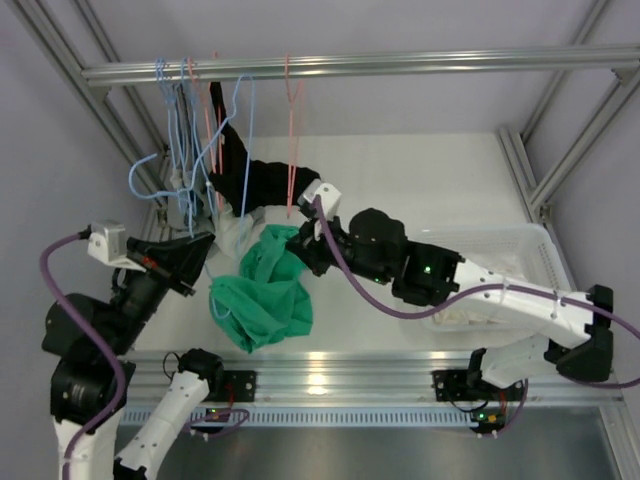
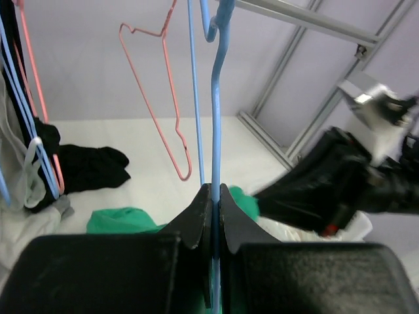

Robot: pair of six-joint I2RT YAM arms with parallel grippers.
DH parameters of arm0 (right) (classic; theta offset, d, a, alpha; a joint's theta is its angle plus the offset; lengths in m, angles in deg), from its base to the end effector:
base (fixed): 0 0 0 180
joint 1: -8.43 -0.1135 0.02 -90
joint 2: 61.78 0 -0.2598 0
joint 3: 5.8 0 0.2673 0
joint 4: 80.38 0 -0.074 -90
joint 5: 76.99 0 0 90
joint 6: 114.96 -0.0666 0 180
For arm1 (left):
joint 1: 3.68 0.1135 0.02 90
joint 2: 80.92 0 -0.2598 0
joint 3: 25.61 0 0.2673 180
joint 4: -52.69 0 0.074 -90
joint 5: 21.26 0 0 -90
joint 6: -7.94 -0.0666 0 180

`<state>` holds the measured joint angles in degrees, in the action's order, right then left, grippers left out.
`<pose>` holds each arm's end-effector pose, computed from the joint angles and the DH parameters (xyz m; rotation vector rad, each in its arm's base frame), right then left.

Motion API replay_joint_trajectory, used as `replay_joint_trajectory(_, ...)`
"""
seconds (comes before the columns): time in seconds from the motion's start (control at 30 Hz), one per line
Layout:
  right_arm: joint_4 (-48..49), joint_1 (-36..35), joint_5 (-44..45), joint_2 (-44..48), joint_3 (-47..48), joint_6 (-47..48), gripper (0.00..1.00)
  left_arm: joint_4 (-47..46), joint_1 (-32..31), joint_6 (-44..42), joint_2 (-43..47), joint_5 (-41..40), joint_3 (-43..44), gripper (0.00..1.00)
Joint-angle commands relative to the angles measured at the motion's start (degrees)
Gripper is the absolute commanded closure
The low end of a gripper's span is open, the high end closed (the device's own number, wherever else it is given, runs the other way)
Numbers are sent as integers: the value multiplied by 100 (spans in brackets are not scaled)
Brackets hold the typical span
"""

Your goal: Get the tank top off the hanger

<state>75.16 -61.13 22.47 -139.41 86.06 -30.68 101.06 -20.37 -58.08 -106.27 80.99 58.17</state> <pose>0.1363 0.3344 0.4082 -0.8527 1.6062 0.8070 0.0554 -0.0314 0.4768 0.0917 1.4367 -0.7357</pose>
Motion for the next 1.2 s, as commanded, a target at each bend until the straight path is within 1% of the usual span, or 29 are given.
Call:
replay_joint_trajectory(0.0, 806, -373, -155, 590, -452, -255, 100, -2577, 34, 53, -216, -213, -436, 100)
replay_joint_trajectory(0.07, 806, -444, 20, 835, -892, -307, 100, -2897, 34, 18, -592, -284, -392, 100)
replay_joint_trajectory(0.13, 893, -444, 39, 977, -1443, -395, 100, -3703, 34, -61, -787, -259, -462, 100)
replay_joint_trajectory(0.2, 1034, -471, -40, 1152, -1814, -562, 100, -4441, 25, -52, -1024, -136, -803, 100)
replay_joint_trajectory(0.23, 1147, -488, -23, 1214, -2173, -614, 100, -5150, 25, -78, -1121, -109, -910, 100)
replay_joint_trajectory(0.27, 1296, -497, 38, 1397, -2342, -737, 100, -5409, 25, -96, -1331, -91, -972, 100)
replay_joint_trajectory(0.33, 1350, -515, 188, 1644, -2815, -861, 100, -5596, 25, -131, -1613, -187, -833, 100)
replay_joint_trajectory(0.37, 1368, -523, 319, 1967, -2966, -957, 100, -5570, 25, -218, -1866, -231, -727, 100)
replay_joint_trajectory(0.43, 1316, -532, 451, 2311, -3360, -1045, 100, -5535, 25, -324, -2035, -415, -473, 100)
replay_joint_trajectory(0.47, 1159, -532, 661, 2644, -3459, -1098, 100, -5135, 25, -333, -2167, -573, -332, 100)
replay_joint_trajectory(0.53, 913, -515, 891, 2875, -3635, -1081, 100, -4588, 25, -395, -2247, -750, 106, 100)
replay_joint_trajectory(0.57, 816, -515, 944, 2919, -3644, -1046, 100, -4098, 25, -421, -2238, -750, 161, 100)
replay_joint_trajectory(0.63, 815, -524, 971, 2815, -3636, -984, 100, -3586, 25, -386, -2133, -768, 197, 100)
replay_joint_trajectory(0.67, 815, -515, 1006, 2553, -3609, -941, 100, -3288, 25, -395, -1941, -794, 136, 100)
replay_joint_trajectory(0.7, 849, -515, 1041, 2377, -3565, -897, 100, -2789, 25, -404, -1818, -899, 92, 100)
replay_joint_trajectory(0.73, 893, -515, 1093, 2166, -3487, -844, 100, -2566, 34, -386, -1694, -1065, 30, 100)
replay_joint_trajectory(0.77, 972, -515, 1155, 1746, -3460, -826, 100, -2329, 25, -395, -1493, -1511, -31, 100)
replay_joint_trajectory(0.8, 1077, -515, 1155, 1524, -3416, -809, 100, -1805, 34, -456, -1413, -1689, -14, 100)
replay_joint_trajectory(0.83, 1313, -523, 1086, 1070, -3294, -782, 100, -1556, 25, -474, -1325, -1839, 12, 100)
replay_joint_trajectory(0.9, 1516, -506, 1050, 637, -3074, -782, 100, -1020, 34, -527, -1315, -1858, 100, 100)
replay_joint_trajectory(0.93, 1613, -506, 1006, 443, -3029, -791, 100, -922, 25, -535, -1341, -1771, 118, 100)
replay_joint_trajectory(0.97, 1693, -506, 954, 111, -2994, -808, 93, -868, 25, -562, -1394, -1648, 126, 100)
replay_joint_trajectory(1.03, 1851, -506, 944, -138, -2898, -843, 87, -650, 25, -571, -1604, -1568, 214, 100)
replay_joint_trajectory(1.1, 1913, -480, 997, -314, -2879, -905, 56, -491, 25, -527, -1737, -1524, 337, 100)
replay_joint_trajectory(1.17, 1992, -453, 1076, -324, -2941, -966, 43, -323, 25, -439, -1799, -1401, 355, 100)
